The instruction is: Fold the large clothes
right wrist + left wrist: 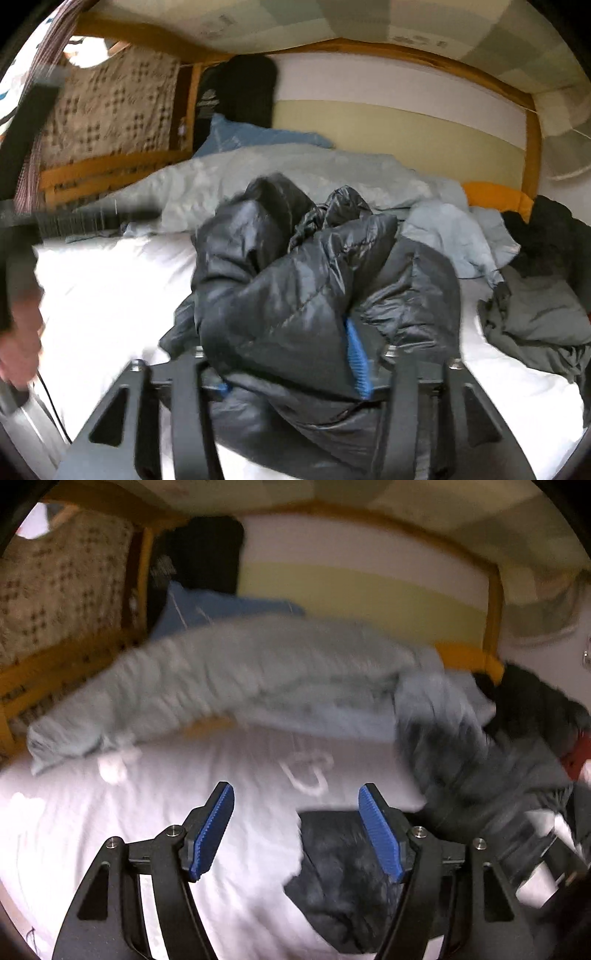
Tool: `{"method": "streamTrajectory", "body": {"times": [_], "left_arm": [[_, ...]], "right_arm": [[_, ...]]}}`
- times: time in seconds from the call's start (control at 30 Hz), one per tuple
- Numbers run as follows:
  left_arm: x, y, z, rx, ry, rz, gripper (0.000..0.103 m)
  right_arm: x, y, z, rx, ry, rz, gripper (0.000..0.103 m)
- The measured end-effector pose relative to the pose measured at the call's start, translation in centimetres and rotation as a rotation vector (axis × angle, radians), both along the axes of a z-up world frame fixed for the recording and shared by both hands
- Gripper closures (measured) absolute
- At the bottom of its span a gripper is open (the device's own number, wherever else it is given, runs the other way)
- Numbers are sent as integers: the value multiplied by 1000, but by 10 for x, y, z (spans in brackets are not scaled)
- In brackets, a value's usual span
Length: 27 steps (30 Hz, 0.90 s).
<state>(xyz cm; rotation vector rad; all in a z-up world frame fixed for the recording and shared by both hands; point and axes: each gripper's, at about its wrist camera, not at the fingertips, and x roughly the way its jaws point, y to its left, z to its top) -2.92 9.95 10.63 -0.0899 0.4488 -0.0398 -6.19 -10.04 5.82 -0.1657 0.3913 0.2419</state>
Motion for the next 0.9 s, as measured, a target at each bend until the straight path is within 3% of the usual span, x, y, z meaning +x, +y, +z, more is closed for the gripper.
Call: {"method": "streamTrajectory", "body": {"times": [0.03, 0.17, 0.4, 0.57, 0.77, 0.9], "left_arm": [[-3, 4, 4, -1, -18, 9, 34], [-13, 18, 14, 4, -86, 93, 34], [-11, 24, 15, -33, -71, 48, 34], [-15, 11, 11, -8, -94, 46, 32], [-18, -11, 7, -4, -115, -70, 30], [-14, -33, 2, -8, -123, -122, 23]], "right_arm": [[-2, 5, -3, 6, 7, 14, 33], [2, 20, -16, 81, 86, 78, 28], [-2, 6, -14, 197, 132, 157, 20], [-18, -22, 5, 214, 104, 79, 20], [-31, -63, 35, 100, -19, 3, 20], [-22, -98, 40, 102, -1, -122, 20]]}}
